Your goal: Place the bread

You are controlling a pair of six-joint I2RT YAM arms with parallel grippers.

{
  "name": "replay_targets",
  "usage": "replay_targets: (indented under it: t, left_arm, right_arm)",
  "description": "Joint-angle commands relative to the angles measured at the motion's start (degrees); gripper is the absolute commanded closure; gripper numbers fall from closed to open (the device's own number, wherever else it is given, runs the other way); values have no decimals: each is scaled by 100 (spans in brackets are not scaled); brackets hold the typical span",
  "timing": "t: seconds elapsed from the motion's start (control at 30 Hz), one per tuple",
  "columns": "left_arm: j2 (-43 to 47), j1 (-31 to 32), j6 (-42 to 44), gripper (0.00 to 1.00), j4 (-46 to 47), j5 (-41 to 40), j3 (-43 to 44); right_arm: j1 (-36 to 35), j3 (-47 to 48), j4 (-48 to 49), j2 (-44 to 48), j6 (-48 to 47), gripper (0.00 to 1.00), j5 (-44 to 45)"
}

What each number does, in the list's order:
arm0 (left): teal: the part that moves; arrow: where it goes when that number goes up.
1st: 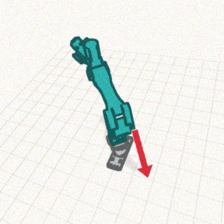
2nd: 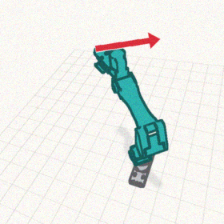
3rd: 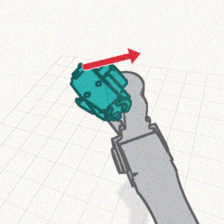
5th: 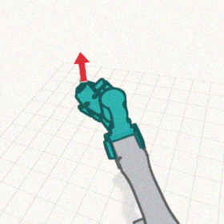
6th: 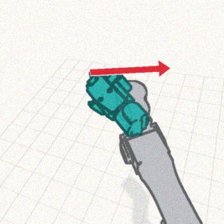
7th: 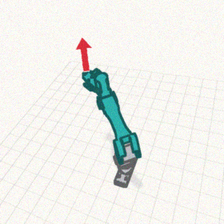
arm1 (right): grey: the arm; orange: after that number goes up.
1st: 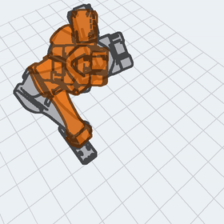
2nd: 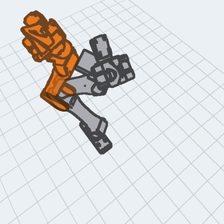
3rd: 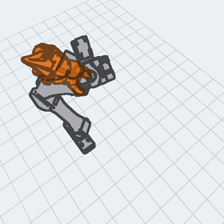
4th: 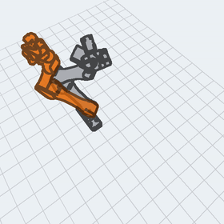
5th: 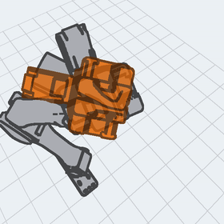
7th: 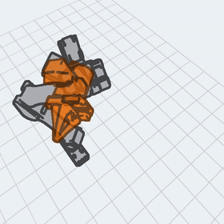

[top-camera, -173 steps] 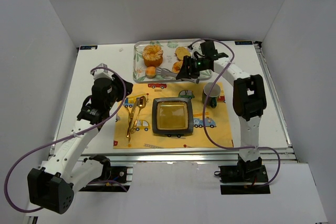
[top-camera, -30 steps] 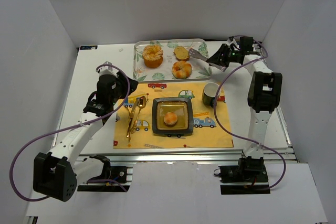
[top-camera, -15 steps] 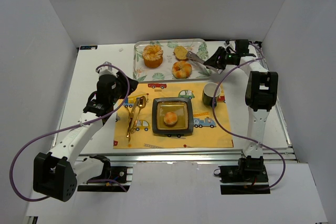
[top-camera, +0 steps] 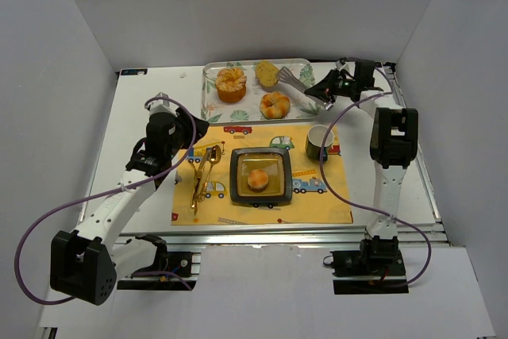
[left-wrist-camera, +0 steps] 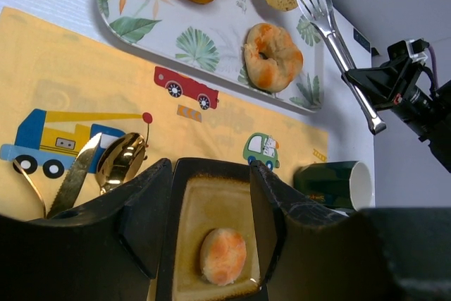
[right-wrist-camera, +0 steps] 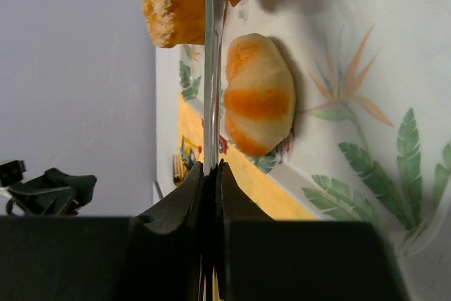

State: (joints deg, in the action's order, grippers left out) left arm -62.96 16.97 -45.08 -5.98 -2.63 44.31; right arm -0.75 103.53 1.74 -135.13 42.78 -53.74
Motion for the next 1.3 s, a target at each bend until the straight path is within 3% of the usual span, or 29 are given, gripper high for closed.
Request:
replay_targets:
  t: [0.0,0.17,0.37,0.4,0.43,0.5,0.67,0.83,1.03,1.27]
  left_arm:
    - [64,-36,34,42,219,-36,200]
    - [178,-36,148,42,325,-9,209]
    - [539,-54,342,42,308,26,78]
    - [583,-54,385,42,282,26,34]
    - [679,-54,412,42,255,17,7]
    - [776,-62,465,42,211,8,-80]
    - [996,-80,518,41,150,61,-256]
    - [970,-89,535,41,193,254,-344]
    - [1031,-98,474,41,264,255,-406]
    - [1303,-98,263,41,290,202,-599]
  right_arm:
    - [190,-148,1047,793,424,100,-646]
    - [146,-1016,804,1891,-14,100,-1130]
    - [-284,-2353,-1935,3816,-2999,100,-1254]
    - [-433,-2476,-2976,4228,-3526,100,-1219]
    - [-521,-2747,-3473,4423,-4654,100,-1027]
    - [-645,-3161,-4291,4975,-5365,100,-815]
    - [-680,-4128,-5147,5708,-6613,100,-209]
    - [-715,-4490,-5430,5981,-6880,100,257]
    - [-724,-4675,-5079,5841,-6547,100,521]
    - [-724,-4447,-4604,5717,-6072,74,733]
